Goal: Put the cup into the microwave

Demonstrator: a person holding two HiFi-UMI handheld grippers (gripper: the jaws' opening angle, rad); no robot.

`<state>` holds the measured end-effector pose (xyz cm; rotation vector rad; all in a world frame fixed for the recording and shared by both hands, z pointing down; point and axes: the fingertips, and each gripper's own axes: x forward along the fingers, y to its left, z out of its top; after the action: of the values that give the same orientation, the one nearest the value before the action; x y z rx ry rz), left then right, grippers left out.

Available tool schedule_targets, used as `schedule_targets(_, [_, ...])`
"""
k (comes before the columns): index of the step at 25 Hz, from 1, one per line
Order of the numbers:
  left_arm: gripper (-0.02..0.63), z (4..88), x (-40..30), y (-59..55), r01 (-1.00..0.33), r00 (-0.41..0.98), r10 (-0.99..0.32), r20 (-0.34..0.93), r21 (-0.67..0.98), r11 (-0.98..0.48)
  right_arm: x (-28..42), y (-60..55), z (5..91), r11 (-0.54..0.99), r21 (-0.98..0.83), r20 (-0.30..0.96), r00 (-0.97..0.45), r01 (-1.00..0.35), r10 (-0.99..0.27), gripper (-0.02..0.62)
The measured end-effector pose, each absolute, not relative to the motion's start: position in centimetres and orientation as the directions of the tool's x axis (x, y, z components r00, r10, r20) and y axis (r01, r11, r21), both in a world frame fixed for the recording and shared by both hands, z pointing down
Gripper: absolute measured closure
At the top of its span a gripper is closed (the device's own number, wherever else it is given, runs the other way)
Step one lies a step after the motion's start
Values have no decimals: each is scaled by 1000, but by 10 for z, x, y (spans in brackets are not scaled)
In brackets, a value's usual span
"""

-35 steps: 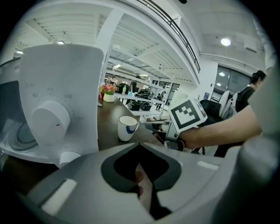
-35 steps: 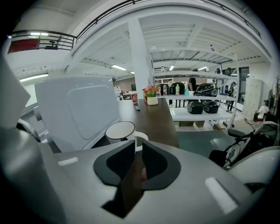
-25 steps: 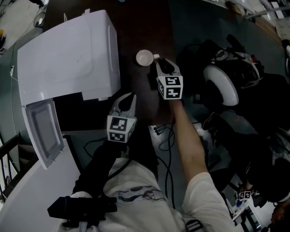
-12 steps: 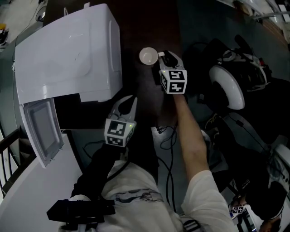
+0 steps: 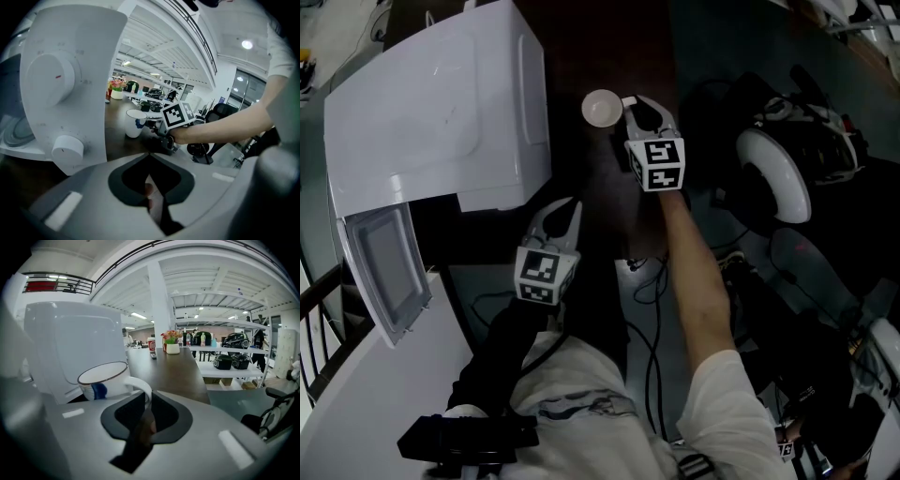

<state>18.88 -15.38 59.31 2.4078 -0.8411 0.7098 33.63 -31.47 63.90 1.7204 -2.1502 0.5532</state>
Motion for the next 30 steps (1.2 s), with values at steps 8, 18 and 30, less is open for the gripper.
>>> schedule_targets(8, [606,593,186,-153,-666,678,-413,608,271,-695,338,-306,643,111,-246,467,-218,-963,-857,560])
schedule_targets(18, [606,592,182,-149,-666,681,-416,603,272,-695,332,-291,642,79,-288,495,-219,-954,-841,560])
schedule_targets(30, [606,581,175,-140,-663,694,-441,570,266,-700,331,-258,612,11,-315,465,-165,-949,-870,560])
